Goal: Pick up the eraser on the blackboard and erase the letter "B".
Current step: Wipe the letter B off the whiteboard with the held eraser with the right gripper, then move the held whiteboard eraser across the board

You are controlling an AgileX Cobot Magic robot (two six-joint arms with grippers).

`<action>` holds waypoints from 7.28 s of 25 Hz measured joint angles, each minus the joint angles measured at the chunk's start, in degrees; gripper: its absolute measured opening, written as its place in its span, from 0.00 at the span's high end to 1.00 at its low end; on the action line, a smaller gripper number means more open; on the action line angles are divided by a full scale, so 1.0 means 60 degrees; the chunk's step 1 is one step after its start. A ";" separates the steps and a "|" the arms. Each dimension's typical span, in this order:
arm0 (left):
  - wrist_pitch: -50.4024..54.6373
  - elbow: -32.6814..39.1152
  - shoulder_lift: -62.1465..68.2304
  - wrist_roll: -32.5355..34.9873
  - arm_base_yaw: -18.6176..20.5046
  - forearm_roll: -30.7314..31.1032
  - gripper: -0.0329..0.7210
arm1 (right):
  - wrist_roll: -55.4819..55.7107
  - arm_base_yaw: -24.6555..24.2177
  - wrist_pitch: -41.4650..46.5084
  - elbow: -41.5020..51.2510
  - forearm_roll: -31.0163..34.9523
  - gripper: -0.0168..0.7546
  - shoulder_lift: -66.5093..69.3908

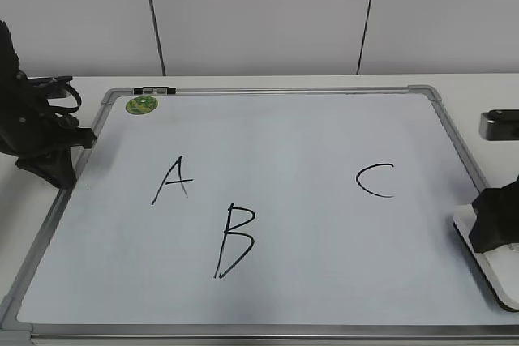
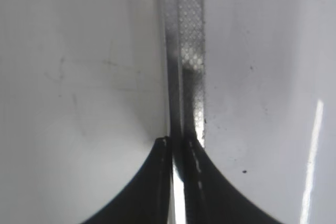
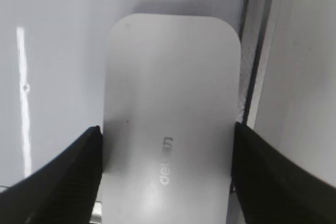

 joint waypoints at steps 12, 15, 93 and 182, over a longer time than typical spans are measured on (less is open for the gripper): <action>0.0000 0.0000 0.0000 0.0000 0.0000 0.0000 0.94 | -0.2017 0.0336 0.1572 -0.1506 0.1726 0.27 0.0000; 0.0000 0.0000 0.0000 0.0000 0.0000 0.0000 0.94 | -0.2150 0.1114 0.1697 -0.1906 0.1783 0.27 0.0000; -0.0050 0.0000 0.0000 -0.0036 0.0000 -0.0020 0.95 | -0.0874 0.7165 -0.1667 -0.4334 -0.2616 0.27 0.3802; -0.0075 0.0000 0.0000 -0.0036 0.0000 -0.0020 0.95 | -0.3153 0.5067 0.1541 -0.7782 -0.1276 0.28 0.4161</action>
